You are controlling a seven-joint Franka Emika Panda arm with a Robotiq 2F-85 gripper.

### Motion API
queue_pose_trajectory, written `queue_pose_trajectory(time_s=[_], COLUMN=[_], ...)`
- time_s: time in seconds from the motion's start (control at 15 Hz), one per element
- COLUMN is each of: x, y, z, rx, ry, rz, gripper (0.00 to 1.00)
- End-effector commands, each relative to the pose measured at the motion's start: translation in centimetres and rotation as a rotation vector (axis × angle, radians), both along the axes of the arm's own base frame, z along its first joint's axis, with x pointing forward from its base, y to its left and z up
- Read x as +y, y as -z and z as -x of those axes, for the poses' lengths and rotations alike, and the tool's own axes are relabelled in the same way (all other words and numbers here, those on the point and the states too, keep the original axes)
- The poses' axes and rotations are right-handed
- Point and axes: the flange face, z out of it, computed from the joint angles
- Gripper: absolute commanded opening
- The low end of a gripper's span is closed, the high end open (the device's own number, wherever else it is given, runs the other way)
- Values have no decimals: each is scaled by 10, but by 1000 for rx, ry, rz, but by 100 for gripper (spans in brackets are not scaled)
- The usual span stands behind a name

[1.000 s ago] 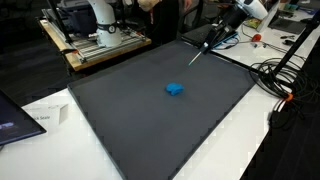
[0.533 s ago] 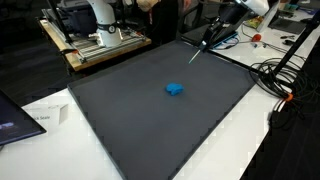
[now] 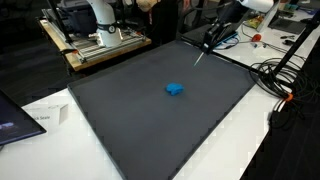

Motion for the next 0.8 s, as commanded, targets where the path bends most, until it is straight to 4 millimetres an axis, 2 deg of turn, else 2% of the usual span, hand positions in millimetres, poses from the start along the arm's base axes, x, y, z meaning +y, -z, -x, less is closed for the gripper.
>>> queue_pose_trajectory(time_s=[0.0,0.13,0.2,0.27,0.53,0.6,0.73], x=[-21,-30,-24,-27,-24,-24,-38], y=[-4,-2,-2,-2,0,0,9], z=[-9,-15,-13,-14,-14,-14,-14], rx=[-66,-107,-82,-88,-86,-86,-60], ry=[9,27,25,29,25,25,37], rz=[-27,-15,-10,-9,-9,-9,-51], gripper=[3,3,3,12,12,3,3])
